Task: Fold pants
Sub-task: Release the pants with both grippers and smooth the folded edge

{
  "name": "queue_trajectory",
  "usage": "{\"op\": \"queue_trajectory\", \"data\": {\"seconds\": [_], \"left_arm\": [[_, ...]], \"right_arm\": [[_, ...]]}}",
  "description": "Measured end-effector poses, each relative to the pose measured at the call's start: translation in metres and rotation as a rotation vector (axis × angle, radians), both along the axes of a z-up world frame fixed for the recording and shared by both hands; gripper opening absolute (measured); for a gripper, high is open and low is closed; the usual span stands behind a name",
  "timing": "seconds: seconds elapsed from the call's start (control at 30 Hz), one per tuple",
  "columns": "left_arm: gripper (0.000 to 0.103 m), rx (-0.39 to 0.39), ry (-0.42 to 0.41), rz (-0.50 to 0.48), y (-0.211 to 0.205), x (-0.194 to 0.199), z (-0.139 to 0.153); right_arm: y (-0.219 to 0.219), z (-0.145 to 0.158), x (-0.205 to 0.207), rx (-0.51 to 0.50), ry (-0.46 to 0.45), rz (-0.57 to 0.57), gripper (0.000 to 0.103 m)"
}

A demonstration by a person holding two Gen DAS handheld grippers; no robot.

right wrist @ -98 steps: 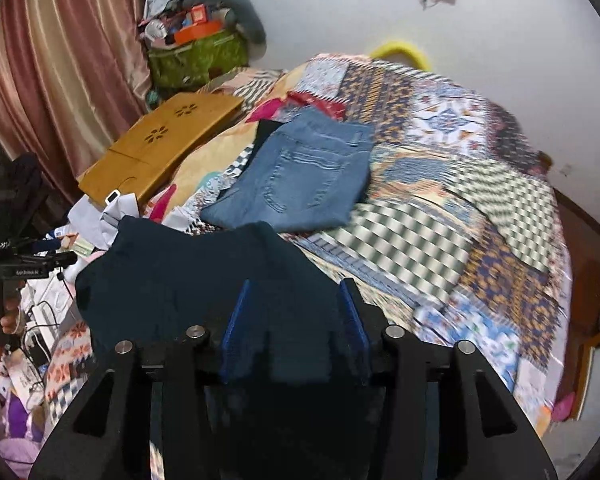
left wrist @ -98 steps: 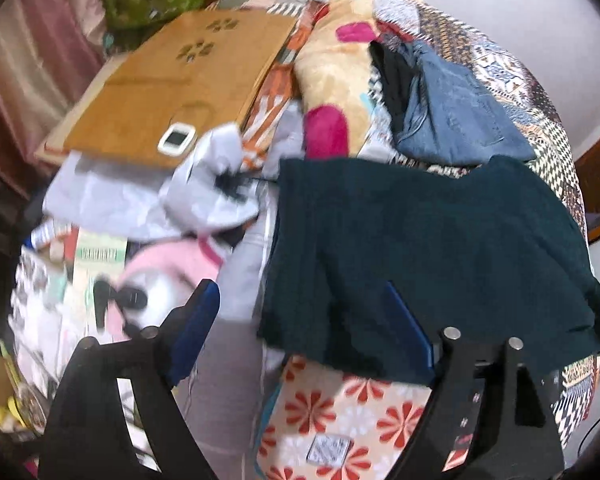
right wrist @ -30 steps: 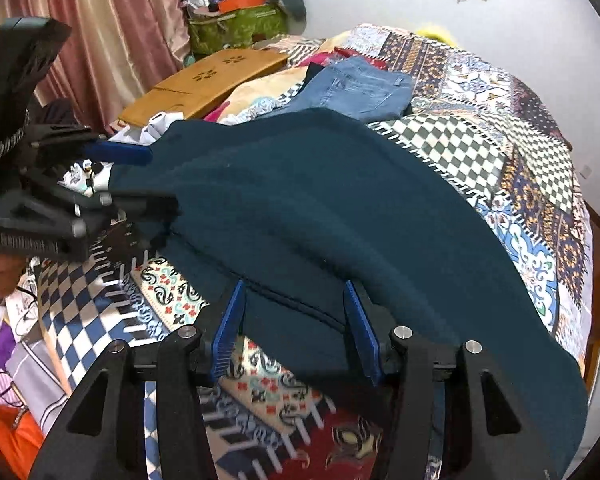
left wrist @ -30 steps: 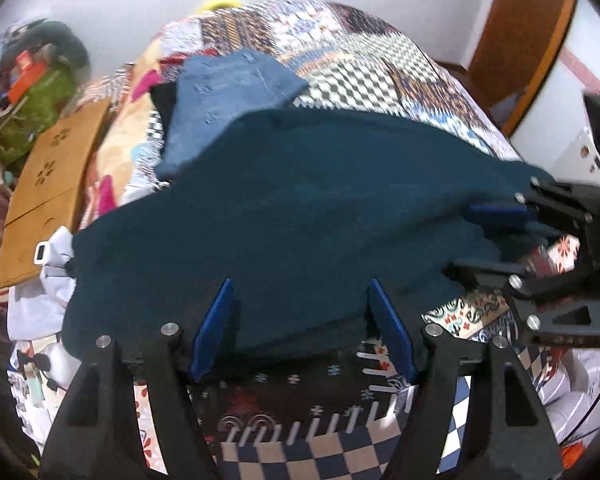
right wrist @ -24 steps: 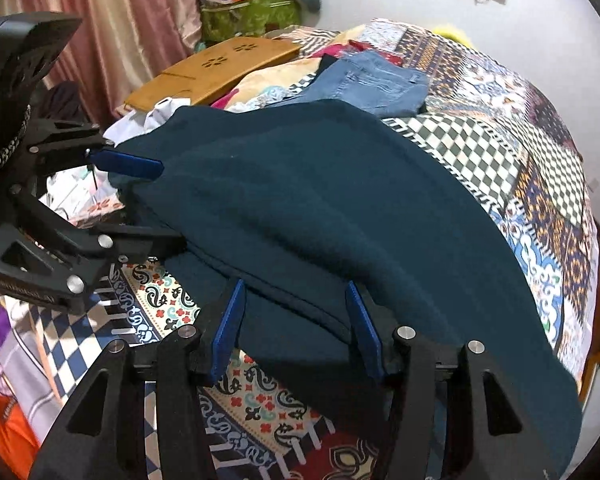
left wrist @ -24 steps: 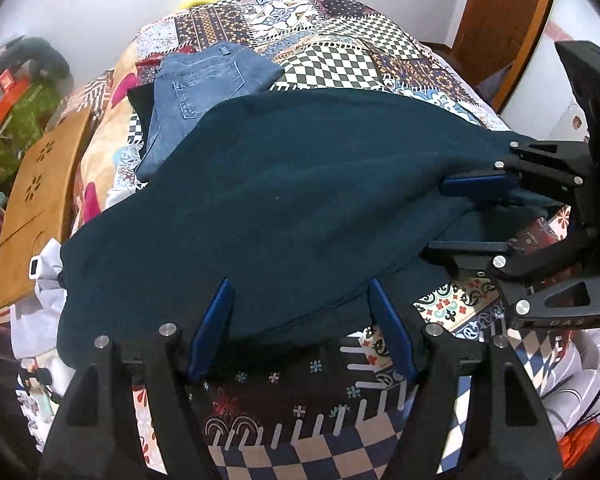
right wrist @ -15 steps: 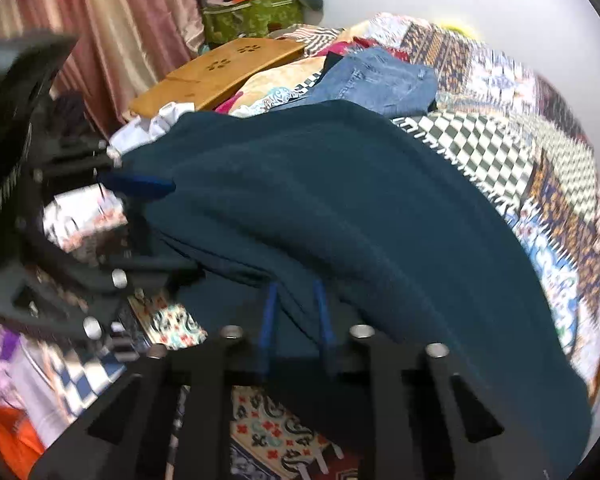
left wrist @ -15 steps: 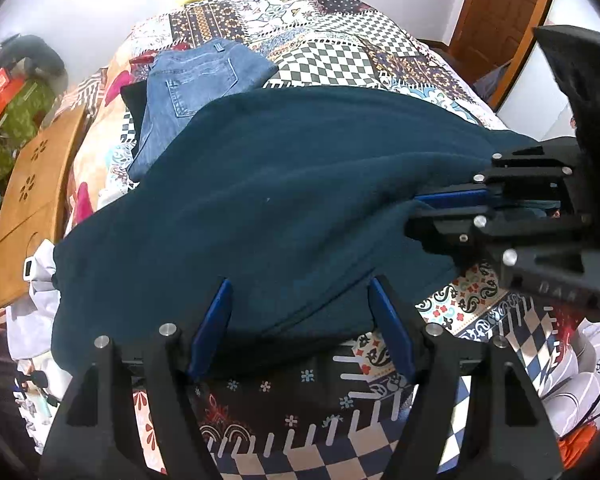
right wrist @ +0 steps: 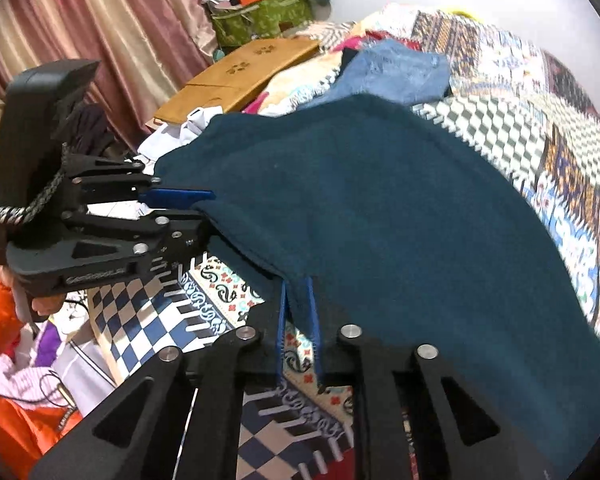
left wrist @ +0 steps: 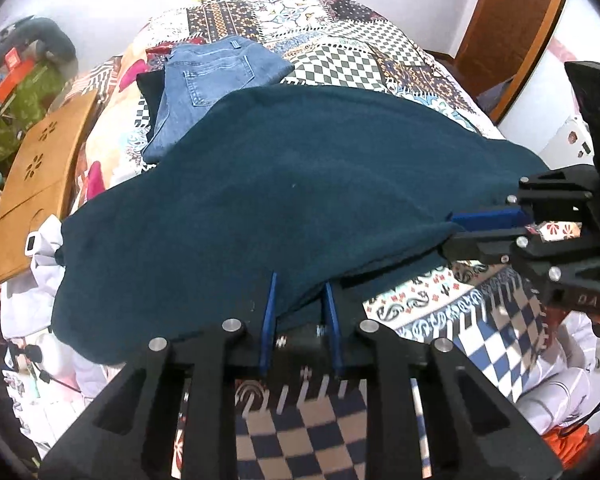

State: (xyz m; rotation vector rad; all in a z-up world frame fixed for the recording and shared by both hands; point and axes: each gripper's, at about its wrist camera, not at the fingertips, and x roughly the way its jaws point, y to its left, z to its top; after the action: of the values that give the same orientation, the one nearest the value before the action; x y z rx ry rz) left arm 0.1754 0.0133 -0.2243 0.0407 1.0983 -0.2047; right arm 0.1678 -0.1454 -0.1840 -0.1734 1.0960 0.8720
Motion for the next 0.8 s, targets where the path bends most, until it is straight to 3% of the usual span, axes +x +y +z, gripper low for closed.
{"op": "queue_trajectory", "data": {"seconds": [0.1, 0.17, 0.23, 0.4, 0.53, 0.6, 0.67, 0.77, 0.8], "left_arm": [[0.023, -0.046, 0.016, 0.010, 0.008, -0.004, 0.005], [0.023, -0.052, 0.014, 0.029, 0.015, -0.007, 0.009], [0.025, -0.054, 0.004, 0.048, 0.020, -0.007, 0.014], [0.053, -0.076, -0.044, 0.101, 0.029, 0.003, 0.029], [0.058, -0.043, -0.060, 0.112, 0.022, 0.025, 0.031], [0.067, -0.051, -0.050, 0.120, 0.018, 0.039, 0.025], [0.068, -0.060, -0.023, 0.139, 0.012, 0.051, 0.010], [0.069, -0.079, 0.080, 0.136, 0.002, 0.062, -0.022], [0.073, -0.082, 0.074, 0.147, 0.000, 0.060, -0.028]], "right_arm": [[-0.009, 0.011, 0.005, 0.036, 0.024, -0.033, 0.020], [-0.020, 0.020, 0.011, 0.056, -0.008, -0.085, 0.028], [-0.031, 0.021, 0.020, 0.054, -0.029, -0.146, 0.044], [-0.065, -0.011, 0.042, -0.004, 0.048, -0.315, 0.044], [-0.098, -0.028, 0.030, 0.041, 0.074, -0.371, 0.044], [-0.108, -0.024, 0.025, 0.061, 0.082, -0.383, 0.044], [-0.121, -0.020, 0.020, 0.089, 0.091, -0.409, 0.044], [-0.143, -0.014, 0.017, 0.090, 0.085, -0.460, 0.045], [-0.152, -0.013, 0.016, 0.083, 0.076, -0.484, 0.045]]}}
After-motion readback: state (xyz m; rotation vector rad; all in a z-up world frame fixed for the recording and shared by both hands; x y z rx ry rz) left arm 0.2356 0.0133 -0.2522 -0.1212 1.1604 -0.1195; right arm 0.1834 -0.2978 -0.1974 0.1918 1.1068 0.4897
